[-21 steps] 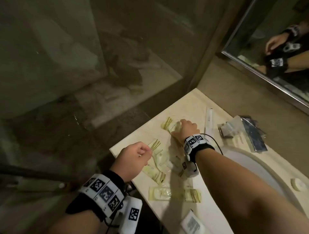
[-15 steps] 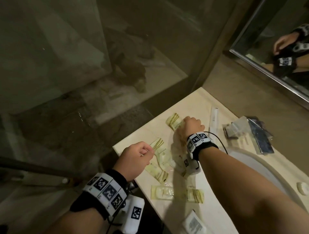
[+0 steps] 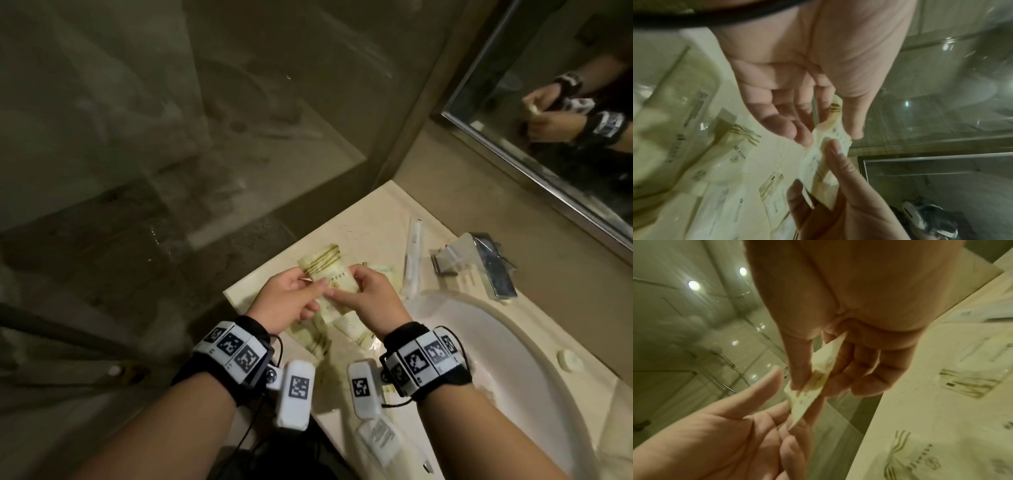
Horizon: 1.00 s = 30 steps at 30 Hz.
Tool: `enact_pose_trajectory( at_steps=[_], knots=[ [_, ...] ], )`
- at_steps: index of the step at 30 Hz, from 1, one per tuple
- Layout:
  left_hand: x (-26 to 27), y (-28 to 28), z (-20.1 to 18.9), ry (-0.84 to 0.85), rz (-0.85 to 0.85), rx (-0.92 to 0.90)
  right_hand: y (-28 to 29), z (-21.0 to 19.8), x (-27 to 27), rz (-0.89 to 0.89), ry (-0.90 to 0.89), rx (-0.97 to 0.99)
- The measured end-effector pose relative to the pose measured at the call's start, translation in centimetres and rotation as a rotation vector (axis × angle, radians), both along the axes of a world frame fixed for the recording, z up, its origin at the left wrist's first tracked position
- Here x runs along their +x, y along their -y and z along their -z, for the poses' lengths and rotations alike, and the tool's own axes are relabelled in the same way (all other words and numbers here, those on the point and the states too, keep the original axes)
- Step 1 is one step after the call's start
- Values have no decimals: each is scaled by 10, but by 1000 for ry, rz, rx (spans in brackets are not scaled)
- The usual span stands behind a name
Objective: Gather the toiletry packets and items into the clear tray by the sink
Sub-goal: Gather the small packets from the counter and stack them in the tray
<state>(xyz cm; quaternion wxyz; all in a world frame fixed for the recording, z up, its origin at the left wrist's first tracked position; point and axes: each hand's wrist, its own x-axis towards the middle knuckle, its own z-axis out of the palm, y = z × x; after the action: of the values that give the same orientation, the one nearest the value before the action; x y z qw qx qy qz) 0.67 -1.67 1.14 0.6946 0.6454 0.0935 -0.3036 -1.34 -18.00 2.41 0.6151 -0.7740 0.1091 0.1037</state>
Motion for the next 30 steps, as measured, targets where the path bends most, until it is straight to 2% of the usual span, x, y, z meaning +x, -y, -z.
enact_pose_trajectory(
  at_steps=[6,9,13,19,24,30],
  knots=[
    [-14,-6,12,-29,-87,-29,0,4,-12,46,-59,43],
    [-17,-19,16,-28,-193,26,10,25,-9,123,-98,-187],
    [-22,-41,20,-47,-334,53,7,51,-4,-55,-167,-639],
    [-32,-63,16,-43,-406,99,-19,81,14,-147,-200,-827],
    [-39,-81,14,-26,-413,135,-33,85,25,-192,-180,-1103],
    [-42,-93,11,-25,-444,148,-35,87,34,-142,-210,-1059]
  ],
)
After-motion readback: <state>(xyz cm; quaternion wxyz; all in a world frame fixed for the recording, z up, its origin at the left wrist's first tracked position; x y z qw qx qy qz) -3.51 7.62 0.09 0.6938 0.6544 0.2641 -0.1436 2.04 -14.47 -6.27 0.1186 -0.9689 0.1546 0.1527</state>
